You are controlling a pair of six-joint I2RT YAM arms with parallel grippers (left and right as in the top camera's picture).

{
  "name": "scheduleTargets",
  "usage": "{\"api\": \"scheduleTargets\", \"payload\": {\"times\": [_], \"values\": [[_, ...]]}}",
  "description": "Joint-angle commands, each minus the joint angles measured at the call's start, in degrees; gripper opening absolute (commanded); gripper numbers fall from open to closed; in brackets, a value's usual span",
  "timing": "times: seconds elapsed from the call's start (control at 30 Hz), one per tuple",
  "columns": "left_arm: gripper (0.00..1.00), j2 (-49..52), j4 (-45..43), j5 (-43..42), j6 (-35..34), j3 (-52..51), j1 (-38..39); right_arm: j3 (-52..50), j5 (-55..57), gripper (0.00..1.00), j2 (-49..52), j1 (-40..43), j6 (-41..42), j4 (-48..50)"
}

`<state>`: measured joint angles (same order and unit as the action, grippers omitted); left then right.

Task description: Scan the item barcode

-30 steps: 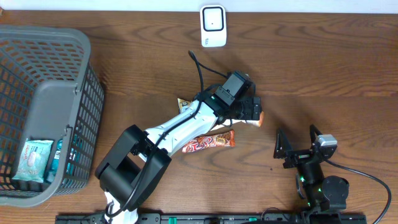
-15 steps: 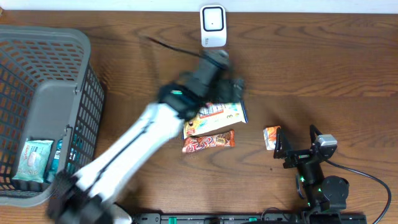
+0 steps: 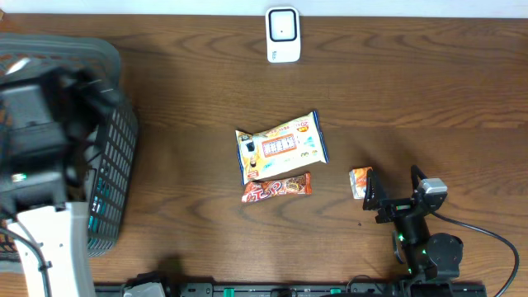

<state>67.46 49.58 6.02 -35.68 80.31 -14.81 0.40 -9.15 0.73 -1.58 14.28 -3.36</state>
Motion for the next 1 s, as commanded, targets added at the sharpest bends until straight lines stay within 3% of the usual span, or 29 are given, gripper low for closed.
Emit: {"api": "scheduleTargets", "payload": {"times": [0.0, 0.23, 0.47, 0.7, 0.97], "values": [[1.00, 1.92, 5.03, 0.85, -16.17, -0.20, -9.29, -0.09, 0.22, 0.99, -0.24, -0.61, 0.26, -0.22], [1.00, 10.03, 18.01, 0.59, -43.10, -2.10, -20.98, -0.09, 0.22, 0.99, -0.24, -0.61, 0.26, -0.22], [1.00, 20.94, 19.06, -1.25, -45.16, -2.49, -22.14, -0.09, 0.22, 0.99, -0.24, -0.61, 0.26, -0.22], [1.00, 30.42, 20.50, -7.85, -51.80, -3.26, -22.14, -0.09, 0.22, 0.99, -0.24, -0.61, 0.24, -0.22], [1.00, 35.54, 20.15, -3.74, -57.57, -6.01, -22.14, -0.09, 0.22, 0.99, -0.24, -0.61, 0.26, -0.22]]}}
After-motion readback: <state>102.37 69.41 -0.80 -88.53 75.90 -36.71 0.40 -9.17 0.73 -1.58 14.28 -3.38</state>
